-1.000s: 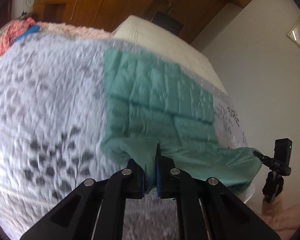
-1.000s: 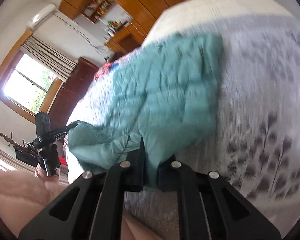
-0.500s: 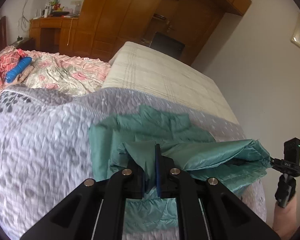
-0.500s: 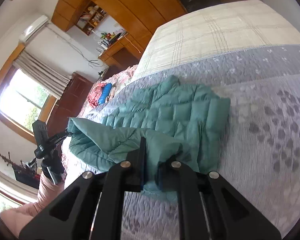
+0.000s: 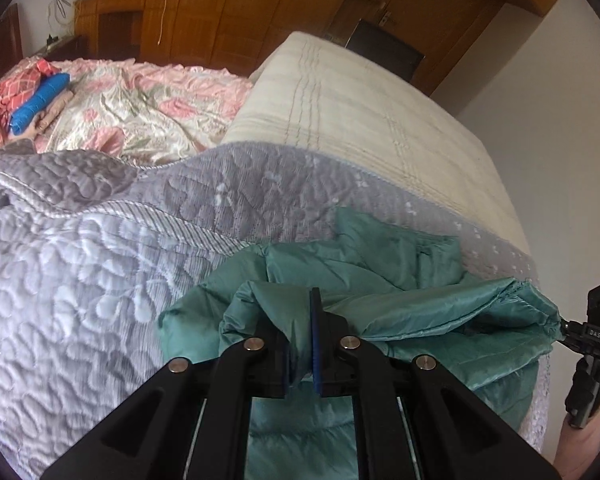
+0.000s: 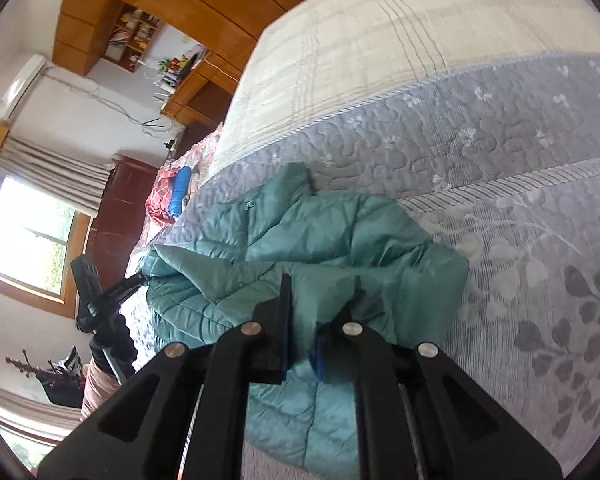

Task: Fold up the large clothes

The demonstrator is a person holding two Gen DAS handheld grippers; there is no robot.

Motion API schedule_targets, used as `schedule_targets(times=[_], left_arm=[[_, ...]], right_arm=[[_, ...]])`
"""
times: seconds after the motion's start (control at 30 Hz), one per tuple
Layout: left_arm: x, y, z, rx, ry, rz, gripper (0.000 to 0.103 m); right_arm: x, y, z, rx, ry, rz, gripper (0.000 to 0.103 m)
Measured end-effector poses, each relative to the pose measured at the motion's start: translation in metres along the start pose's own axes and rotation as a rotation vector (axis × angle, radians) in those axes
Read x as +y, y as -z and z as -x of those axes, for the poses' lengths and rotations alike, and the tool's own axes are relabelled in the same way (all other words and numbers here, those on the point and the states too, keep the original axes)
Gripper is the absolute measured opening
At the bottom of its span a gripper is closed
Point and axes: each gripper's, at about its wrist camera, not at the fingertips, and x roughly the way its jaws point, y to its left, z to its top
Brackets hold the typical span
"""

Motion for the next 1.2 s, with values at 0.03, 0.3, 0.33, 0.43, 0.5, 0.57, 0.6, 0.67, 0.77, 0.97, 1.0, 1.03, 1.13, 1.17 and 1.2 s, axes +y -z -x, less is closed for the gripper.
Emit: schedule_targets(times=[0.03, 0.3, 0.33, 0.43, 0.5, 0.57, 0.6, 0.67, 0.77, 0.97, 1.0, 1.03, 1.13, 1.17, 1.2], left_arm=[[0.002, -0.002, -0.006, 0.005, 0.000, 0.005, 0.007], [0.006, -0.010, -0.029, 0.047, -0.004, 0.028, 0.011], [0.009, -0.012, -0.030, 0.062, 0.006, 0.044, 0.012], [0.015, -0.016, -0.022, 0.075, 0.055, 0.084, 0.016], [0.022, -0.017, -0.009, 0.065, 0.092, 0.108, 0.026], [0.026, -0.018, 0.005, 0.036, 0.093, 0.112, 0.045], [0.027, -0.017, 0.012, 0.020, 0.084, 0.107, 0.050], [0.030, -0.013, 0.031, -0.027, 0.044, 0.086, 0.057], [0.031, 0.000, 0.045, -0.027, 0.007, 0.048, 0.057], [0.019, 0.045, 0.043, 0.064, -0.014, -0.027, 0.060], [0.017, 0.055, 0.041, 0.082, -0.008, -0.035, 0.060], [0.015, 0.062, 0.040, 0.090, -0.008, -0.040, 0.059], [0.009, 0.074, 0.036, 0.093, -0.004, -0.037, 0.018], [0.007, 0.075, 0.038, 0.079, 0.006, -0.030, 0.012], [0.005, 0.076, 0.041, 0.063, 0.008, -0.031, 0.009]], right_arm=[[-0.002, -0.002, -0.002, 0.002, 0.001, -0.007, 0.008], [-0.021, -0.013, -0.017, 0.015, -0.010, -0.068, 0.013], [-0.023, -0.013, -0.015, 0.014, -0.023, -0.075, 0.014], [-0.022, -0.010, -0.004, -0.011, -0.054, -0.071, 0.040], [-0.020, -0.007, 0.010, -0.053, -0.050, -0.047, 0.063], [-0.018, -0.004, 0.022, -0.075, -0.051, -0.024, 0.064], [-0.018, 0.000, 0.027, -0.076, -0.059, -0.021, 0.063], [-0.018, 0.006, 0.032, -0.077, -0.055, -0.010, 0.062], [-0.020, 0.023, 0.033, -0.059, -0.028, -0.005, 0.062], [-0.030, 0.057, 0.014, 0.006, -0.006, -0.021, 0.062], [-0.030, 0.062, 0.009, 0.019, -0.005, -0.019, 0.058], [-0.029, 0.065, 0.006, 0.028, -0.006, -0.018, 0.047], [-0.024, 0.071, -0.001, 0.035, 0.001, -0.004, 0.014], [-0.022, 0.071, 0.001, 0.024, 0.008, 0.003, 0.011], [-0.020, 0.071, 0.003, 0.011, 0.006, 0.005, 0.007]])
